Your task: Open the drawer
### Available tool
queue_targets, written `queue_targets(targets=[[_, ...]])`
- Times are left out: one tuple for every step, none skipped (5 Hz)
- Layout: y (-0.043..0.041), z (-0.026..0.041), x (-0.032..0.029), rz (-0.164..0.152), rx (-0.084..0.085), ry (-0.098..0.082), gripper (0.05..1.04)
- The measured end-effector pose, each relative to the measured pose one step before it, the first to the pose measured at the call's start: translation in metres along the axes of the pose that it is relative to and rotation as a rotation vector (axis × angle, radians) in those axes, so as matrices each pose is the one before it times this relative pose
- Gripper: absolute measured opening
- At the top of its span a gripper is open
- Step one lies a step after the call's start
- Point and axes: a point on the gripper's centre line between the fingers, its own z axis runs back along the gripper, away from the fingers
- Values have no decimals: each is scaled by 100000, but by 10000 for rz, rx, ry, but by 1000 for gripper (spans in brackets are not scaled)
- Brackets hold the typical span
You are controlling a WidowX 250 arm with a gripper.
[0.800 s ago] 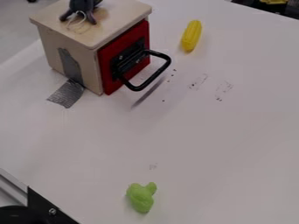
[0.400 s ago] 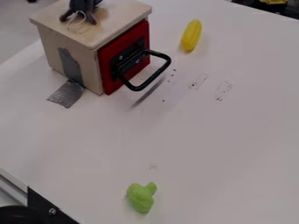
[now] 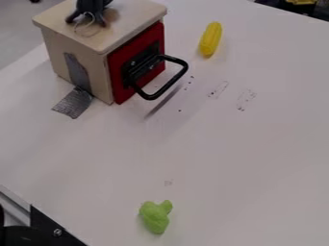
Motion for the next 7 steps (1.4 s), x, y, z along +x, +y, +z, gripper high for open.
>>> queue_targets(targets=[[-3644, -162, 1011, -897, 121, 99, 1000], [-1839, -948, 67, -328, 7, 238, 1000], [-1827, -1598, -258, -242, -158, 279, 1000], [-111, -1543, -416, 206, 67, 99, 1000], [-340, -3023, -432, 211, -10, 677, 1000], [-512, -3497, -171, 194, -49, 740, 1000], [-278, -1971, 135, 79, 243, 501, 999]])
